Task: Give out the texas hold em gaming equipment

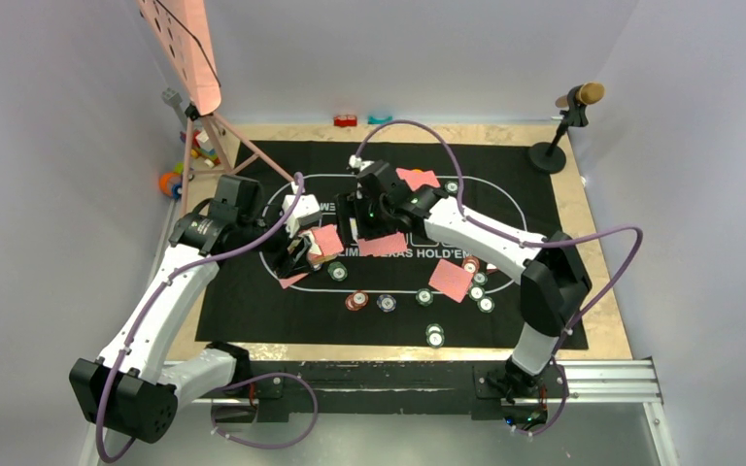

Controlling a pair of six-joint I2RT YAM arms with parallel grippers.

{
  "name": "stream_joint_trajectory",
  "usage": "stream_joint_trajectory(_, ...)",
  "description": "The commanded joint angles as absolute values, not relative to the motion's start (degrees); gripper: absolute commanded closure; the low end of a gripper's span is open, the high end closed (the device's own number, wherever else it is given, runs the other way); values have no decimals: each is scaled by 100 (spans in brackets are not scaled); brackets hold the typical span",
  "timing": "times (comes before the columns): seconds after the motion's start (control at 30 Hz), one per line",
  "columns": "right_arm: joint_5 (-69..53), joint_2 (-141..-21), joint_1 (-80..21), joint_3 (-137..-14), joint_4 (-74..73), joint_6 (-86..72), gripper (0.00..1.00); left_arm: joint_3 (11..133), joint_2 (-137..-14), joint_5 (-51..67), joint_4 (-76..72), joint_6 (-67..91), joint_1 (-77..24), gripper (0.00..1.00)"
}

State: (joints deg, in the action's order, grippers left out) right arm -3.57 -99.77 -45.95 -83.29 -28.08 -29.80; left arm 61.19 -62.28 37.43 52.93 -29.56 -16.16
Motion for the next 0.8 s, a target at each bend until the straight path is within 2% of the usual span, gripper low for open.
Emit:
stream_joint_trajectory(0.0, -272, -9916, -4857, -8722, -3063, -2878, 19, 6250, -6237, 3945, 5081, -2938, -1589, 100)
stream_joint_trajectory(0.37, -342, -10074, -5204, -8974, -3180, -2969, 20, 6284, -6266, 3970, 5067, -2901, -1591, 100)
stream_joint_trajectory(0.57, -64, -9722, -4841, -8662, -3256, -2902, 18, 6280, -6177, 3977, 5104, -2909, -1591, 100)
stream_joint_trajectory(0.67, -420, -9319, -4380, -8251, -2945, -2995, 18, 6258, -6124, 4013, 5113, -2887, -1591, 100)
stream_joint_trajectory(0.77, -1383, -8814, -4037, -7663, -2126, -3237, 17, 6241, -6096, 4065, 5110, -2875, -1591, 100)
